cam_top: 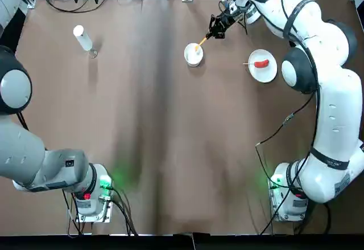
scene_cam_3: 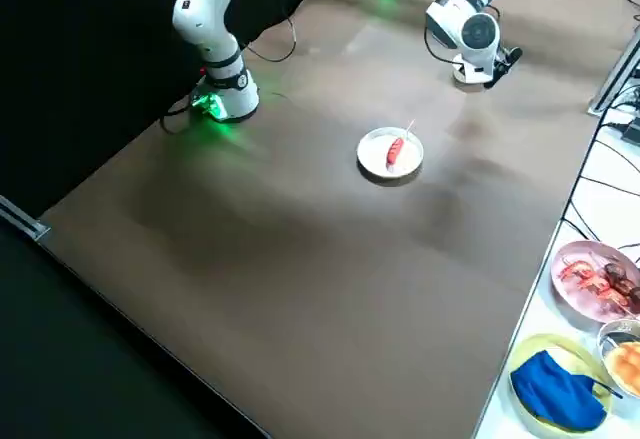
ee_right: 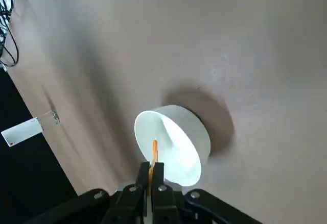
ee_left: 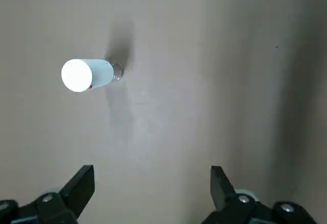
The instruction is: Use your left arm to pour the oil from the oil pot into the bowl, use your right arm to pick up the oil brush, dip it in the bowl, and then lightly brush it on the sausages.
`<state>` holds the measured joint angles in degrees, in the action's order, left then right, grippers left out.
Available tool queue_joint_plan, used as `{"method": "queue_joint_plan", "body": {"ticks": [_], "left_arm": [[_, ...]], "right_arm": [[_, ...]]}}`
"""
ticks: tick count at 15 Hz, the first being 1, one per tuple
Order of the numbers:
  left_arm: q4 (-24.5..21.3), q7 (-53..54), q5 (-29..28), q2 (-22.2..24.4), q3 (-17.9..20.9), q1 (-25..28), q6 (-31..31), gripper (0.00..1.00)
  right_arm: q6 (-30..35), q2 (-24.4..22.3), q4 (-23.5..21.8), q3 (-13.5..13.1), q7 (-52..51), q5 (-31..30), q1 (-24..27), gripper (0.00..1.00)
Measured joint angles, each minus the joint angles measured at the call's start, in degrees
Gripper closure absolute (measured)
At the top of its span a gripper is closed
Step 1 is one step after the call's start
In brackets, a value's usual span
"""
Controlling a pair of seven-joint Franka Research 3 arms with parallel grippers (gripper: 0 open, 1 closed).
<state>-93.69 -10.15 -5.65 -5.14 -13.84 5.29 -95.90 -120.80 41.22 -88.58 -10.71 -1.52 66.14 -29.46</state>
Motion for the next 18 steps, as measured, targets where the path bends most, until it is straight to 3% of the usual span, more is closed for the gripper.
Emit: {"method": "queue_joint_plan", "body": {"ticks": [7, 15, 18], "left_arm": [[0.23, 0.00, 0.07, -0.01, 0.28, 0.13, -0.04, 0.00], [0.61, 0.00, 0.08, -0.01, 0.35, 0.22, -0.04, 0.00], [0.61, 0.00, 0.13, -0.01, 0.37, 0.36, -0.04, 0.00]], "right_arm": [[-0.76, 1.36, -0.46, 0.00, -2.91, 0.23, -0.48, 0.96], [-2.53, 2.22, -0.59, 0.07, -3.69, 0.33, -0.87, 0.88], [-2.53, 2.23, -0.58, 0.00, -4.65, 0.34, -0.88, 0.63]]}}
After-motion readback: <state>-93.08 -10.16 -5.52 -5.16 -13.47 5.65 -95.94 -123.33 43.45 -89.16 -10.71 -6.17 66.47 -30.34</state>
